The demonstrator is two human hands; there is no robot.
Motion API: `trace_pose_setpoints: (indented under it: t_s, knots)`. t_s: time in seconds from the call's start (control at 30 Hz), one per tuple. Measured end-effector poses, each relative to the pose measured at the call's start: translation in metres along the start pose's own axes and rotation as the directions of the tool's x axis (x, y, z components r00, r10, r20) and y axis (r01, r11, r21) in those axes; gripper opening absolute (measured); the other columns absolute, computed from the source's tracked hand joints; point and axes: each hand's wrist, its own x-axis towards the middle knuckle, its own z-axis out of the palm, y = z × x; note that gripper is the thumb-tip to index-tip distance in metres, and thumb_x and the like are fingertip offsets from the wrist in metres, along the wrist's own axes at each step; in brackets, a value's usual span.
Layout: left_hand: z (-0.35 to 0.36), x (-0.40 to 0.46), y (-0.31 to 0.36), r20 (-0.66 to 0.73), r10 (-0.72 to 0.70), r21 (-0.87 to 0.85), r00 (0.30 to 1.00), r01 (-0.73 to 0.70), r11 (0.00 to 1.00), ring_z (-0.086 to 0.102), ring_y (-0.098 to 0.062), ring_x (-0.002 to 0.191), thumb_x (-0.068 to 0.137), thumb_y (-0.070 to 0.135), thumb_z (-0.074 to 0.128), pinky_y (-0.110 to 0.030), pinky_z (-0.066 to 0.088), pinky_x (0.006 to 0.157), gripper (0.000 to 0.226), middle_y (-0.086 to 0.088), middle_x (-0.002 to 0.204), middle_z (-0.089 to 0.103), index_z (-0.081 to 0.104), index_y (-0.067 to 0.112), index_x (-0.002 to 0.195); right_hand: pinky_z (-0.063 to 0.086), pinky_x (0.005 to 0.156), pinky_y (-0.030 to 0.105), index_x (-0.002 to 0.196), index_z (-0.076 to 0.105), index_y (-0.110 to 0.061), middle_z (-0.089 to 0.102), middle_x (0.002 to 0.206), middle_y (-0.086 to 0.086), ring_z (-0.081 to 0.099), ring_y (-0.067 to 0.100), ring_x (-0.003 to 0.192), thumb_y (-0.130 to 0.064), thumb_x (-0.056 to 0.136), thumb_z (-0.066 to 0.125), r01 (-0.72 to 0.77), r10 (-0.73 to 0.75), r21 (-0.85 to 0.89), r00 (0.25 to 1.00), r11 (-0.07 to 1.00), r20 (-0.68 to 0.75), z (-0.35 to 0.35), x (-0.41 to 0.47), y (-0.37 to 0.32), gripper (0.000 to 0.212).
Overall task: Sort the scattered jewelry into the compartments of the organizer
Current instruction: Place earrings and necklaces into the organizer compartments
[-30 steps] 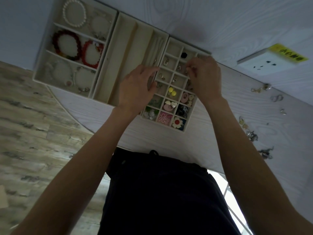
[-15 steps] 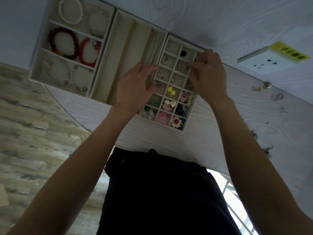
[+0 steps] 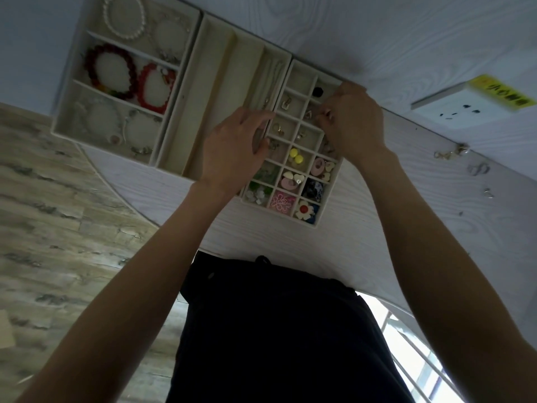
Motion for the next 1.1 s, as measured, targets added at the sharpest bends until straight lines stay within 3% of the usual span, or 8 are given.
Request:
trace_pose_setpoints:
  t_s: [0.2,0.43,0.6,0.7,0.9,1.1]
  knots:
    - [0.000,0.000,-0.001,0.005,-0.007,-0.007,1.000,0.007,1.000,0.059,-0.018,0.084,0.086,0.020,0.060,-0.026,0.046,0.070,0.039,-0.005,0.103,0.061,0.058,0.021,0.124,0.035,0.065,0.024,0.096,0.070,-0.012,0.060,0.105,0.009,0.059,0.023,0.091,-0.025,0.085,0.061,-0.154,0.156,0.108,0.988,0.982,-0.015,-0.001,0.002,-0.001,0.019]
    - [0.000,0.000,-0.001,-0.002,0.007,-0.003,1.000,-0.007,1.000,0.059,-0.017,0.082,0.085,0.020,0.060,-0.025,0.046,0.069,0.038,-0.004,0.103,0.061,0.058,0.020,0.123,0.029,0.061,0.028,0.102,0.070,-0.013,0.060,0.106,0.007,0.058,0.026,0.092,-0.028,0.093,0.051,-0.146,0.141,-0.075,0.987,0.986,-0.072,0.003,-0.005,-0.009,0.026]
    - [0.000,0.000,-0.002,0.001,0.001,-0.008,1.000,-0.001,1.000,0.058,-0.017,0.083,0.086,0.021,0.060,-0.025,0.046,0.069,0.038,-0.004,0.103,0.061,0.058,0.020,0.124,0.041,0.072,0.027,0.099,0.072,-0.022,0.063,0.110,0.004,0.060,0.024,0.097,-0.027,0.087,0.058,-0.213,0.226,0.147,0.971,0.966,-0.079,0.003,-0.013,-0.006,0.019]
    - [0.000,0.000,-0.002,0.005,-0.005,-0.009,1.000,0.005,1.000,0.058,-0.017,0.082,0.086,0.021,0.059,-0.027,0.047,0.069,0.039,-0.005,0.102,0.061,0.057,0.020,0.125,0.040,0.069,0.026,0.095,0.071,-0.020,0.063,0.111,0.005,0.062,0.025,0.091,-0.018,0.086,0.054,-0.236,0.270,0.204,0.950,0.950,-0.158,0.003,-0.021,-0.007,0.019]
    - [-0.001,0.000,-0.002,0.023,0.003,-0.001,1.000,-0.003,1.000,0.058,-0.017,0.083,0.087,0.021,0.060,-0.024,0.042,0.069,0.038,-0.005,0.103,0.061,0.057,0.021,0.125,0.032,0.068,0.024,0.103,0.069,-0.019,0.058,0.117,0.003,0.059,0.023,0.098,-0.029,0.092,0.053,-0.268,0.274,0.068,0.958,0.961,-0.087,0.002,-0.015,-0.013,0.022]
    - [-0.002,0.001,-0.003,0.010,0.003,-0.014,1.000,-0.003,1.000,0.059,-0.017,0.086,0.087,0.021,0.059,-0.025,0.046,0.071,0.039,-0.003,0.104,0.061,0.057,0.021,0.125,0.031,0.064,0.027,0.101,0.070,-0.016,0.061,0.108,0.007,0.060,0.028,0.092,-0.034,0.095,0.049,-0.283,0.281,-0.021,0.958,0.959,-0.063,0.007,-0.008,-0.015,0.028]
